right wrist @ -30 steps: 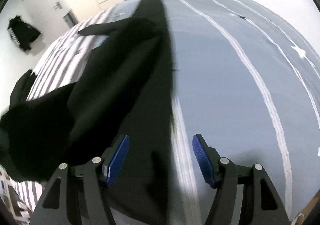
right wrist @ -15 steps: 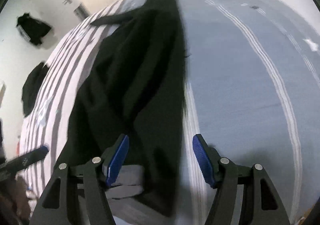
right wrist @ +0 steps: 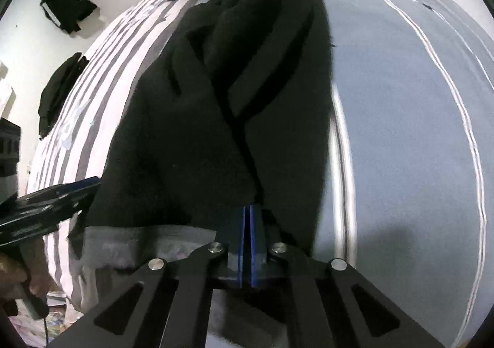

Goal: Fold clothes

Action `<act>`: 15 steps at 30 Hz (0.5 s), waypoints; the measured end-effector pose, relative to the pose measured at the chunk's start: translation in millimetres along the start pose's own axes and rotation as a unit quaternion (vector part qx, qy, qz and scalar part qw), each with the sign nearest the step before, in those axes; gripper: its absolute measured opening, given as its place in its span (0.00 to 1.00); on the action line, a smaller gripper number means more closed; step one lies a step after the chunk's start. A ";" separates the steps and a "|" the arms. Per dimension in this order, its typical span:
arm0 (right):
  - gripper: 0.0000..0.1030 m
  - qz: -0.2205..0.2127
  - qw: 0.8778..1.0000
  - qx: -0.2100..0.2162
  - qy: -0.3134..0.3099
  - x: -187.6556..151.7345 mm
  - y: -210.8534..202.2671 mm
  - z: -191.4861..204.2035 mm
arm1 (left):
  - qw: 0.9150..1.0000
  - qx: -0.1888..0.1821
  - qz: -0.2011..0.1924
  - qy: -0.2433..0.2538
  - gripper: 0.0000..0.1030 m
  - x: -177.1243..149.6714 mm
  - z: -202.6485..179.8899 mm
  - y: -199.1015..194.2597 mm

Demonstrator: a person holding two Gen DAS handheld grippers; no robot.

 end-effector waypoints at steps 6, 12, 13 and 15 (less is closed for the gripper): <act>0.02 -0.020 0.998 0.008 0.052 -30.1 -65.3 -32.0 | 1.000 0.002 -0.015 0.018 0.06 -9.7 -14.9 -30.7; 0.03 0.066 0.995 -0.032 0.067 -99.2 -36.8 -35.8 | 0.993 0.041 0.057 -0.093 0.06 -49.1 39.3 -3.2; 0.07 0.070 0.994 -0.038 0.072 -101.2 -31.5 -36.4 | 0.994 0.045 0.044 -0.085 0.07 -44.7 38.8 -8.2; 0.08 0.063 0.993 -0.050 0.084 -92.2 -29.0 -38.9 | 0.996 0.055 0.019 -0.062 0.11 -32.8 35.9 -18.1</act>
Point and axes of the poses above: each gripper's, at about its wrist camera, not at the fingertips, and y roughly the way its jaws point, z to its left, x to its top, the point moved 8 cm from there along y, roughly the way its jaws point, and after that the axes turned 10 degrees about -x, right-handed, at the moved point
